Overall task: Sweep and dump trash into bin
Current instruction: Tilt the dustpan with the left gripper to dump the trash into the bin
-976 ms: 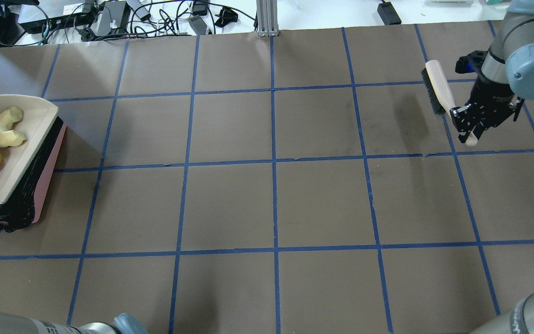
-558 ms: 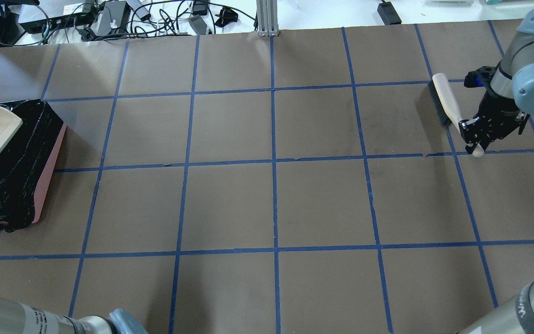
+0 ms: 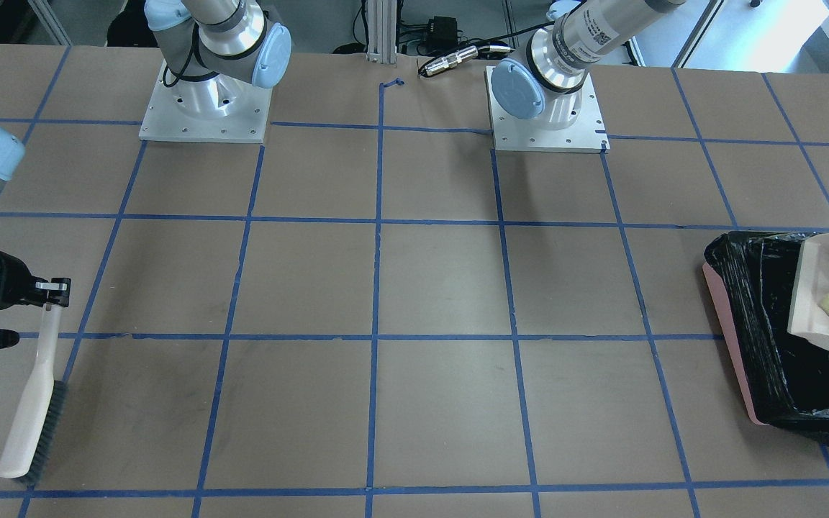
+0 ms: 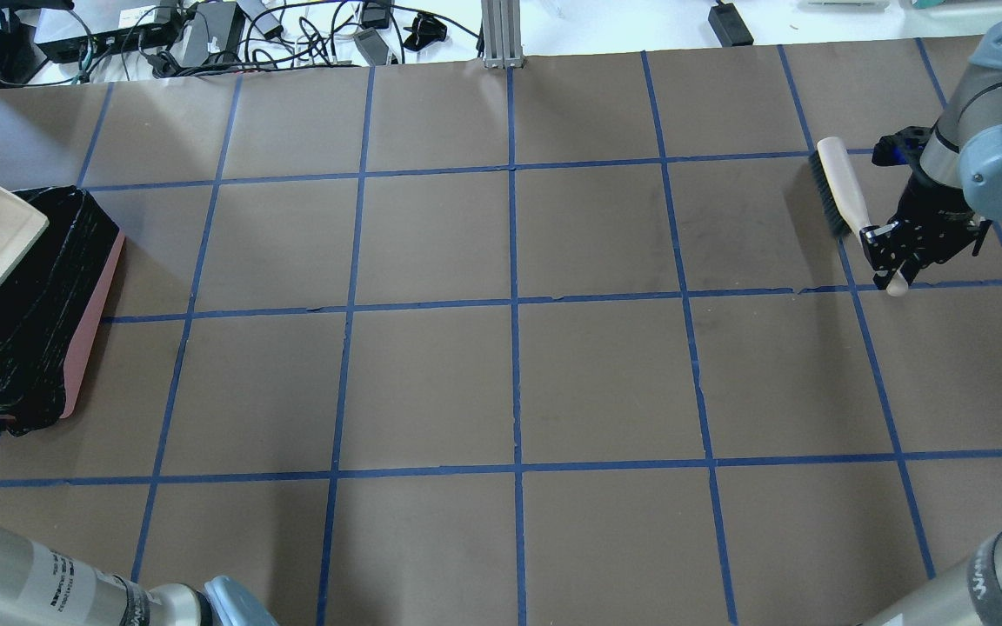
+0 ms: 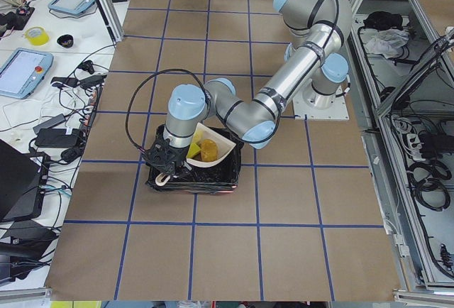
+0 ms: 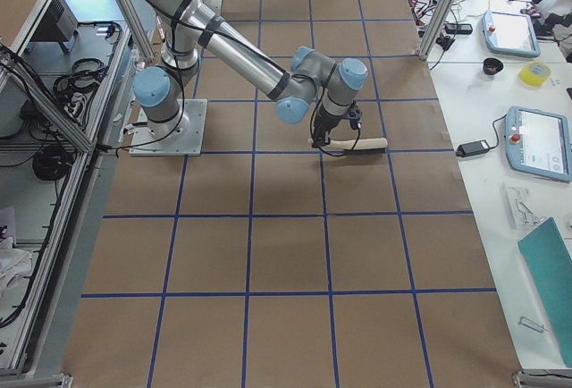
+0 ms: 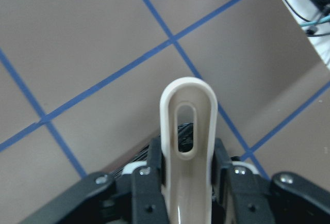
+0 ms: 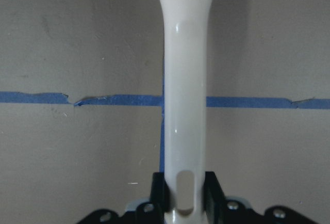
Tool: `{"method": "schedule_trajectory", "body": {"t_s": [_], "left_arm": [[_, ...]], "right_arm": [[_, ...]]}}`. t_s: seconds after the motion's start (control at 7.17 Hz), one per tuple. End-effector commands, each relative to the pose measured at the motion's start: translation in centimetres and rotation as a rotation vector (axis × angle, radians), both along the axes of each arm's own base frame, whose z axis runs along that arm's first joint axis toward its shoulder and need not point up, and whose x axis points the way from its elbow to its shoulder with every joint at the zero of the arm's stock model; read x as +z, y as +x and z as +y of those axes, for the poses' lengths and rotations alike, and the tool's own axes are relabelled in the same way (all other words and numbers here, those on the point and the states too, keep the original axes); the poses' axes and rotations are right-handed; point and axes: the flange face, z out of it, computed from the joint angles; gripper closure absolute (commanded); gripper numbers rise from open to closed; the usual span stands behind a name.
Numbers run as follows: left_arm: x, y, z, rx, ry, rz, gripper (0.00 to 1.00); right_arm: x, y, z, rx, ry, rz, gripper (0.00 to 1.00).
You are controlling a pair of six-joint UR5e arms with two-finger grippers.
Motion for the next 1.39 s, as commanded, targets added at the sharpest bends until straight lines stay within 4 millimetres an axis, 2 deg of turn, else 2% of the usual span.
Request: {"method": "schedule_trajectory", "body": {"t_s": [0.0, 0.14, 0.28, 0.42, 0.56, 0.7, 0.84, 0.98, 1.12, 1.25], "left_arm": [[1.5, -1.3, -1.3, -0.139, -0.15, 0.06, 1.0], [2.0, -1.2, -1.1, -0.233, -0.214, 0.074, 1.0], [3.2, -0.5, 0.0, -0.264, -0.266, 0.076, 1.0], [3.2, -0.9, -0.2, -0.321, -0.33, 0.115, 1.0], [2.1, -0.6, -0.5, -0.355, -0.362, 0.14, 1.0], [2.8, -0.8, -0.6, -0.383, -0.388, 0.13, 1.0], [2.4, -0.7, -0.7, -0.401, -0.389, 0.124, 1.0], [2.8, -1.1, -0.9, -0.473, -0.43, 0.101, 1.0], [2.8, -1.1, -0.9, -0.491, -0.444, 0.097, 1.0], [4.5, -1.6, -1.1, -0.559, -0.546, 0.02, 1.0]], "right_arm": [[0.2, 0.7, -0.2, -0.013, -0.002, -0.004, 1.0], [0.3, 1.2, -0.3, -0.003, -0.002, -0.001, 1.0], [0.0, 1.4, -0.3, 0.009, 0.003, -0.003, 1.0], [0.0, 1.4, -0.3, 0.008, 0.002, -0.002, 1.0], [-0.2, 1.3, -0.5, 0.013, 0.0, 0.001, 1.0], [-0.2, 1.3, -0.5, 0.007, -0.003, 0.002, 0.92], [-0.4, 1.3, -0.5, 0.013, -0.001, 0.002, 0.49], [-0.3, 1.3, -0.6, 0.012, -0.005, 0.0, 0.25], [0.0, 1.3, -0.6, 0.014, -0.011, 0.005, 0.15], [0.8, 1.2, -0.9, 0.01, -0.038, 0.016, 0.05]]}}
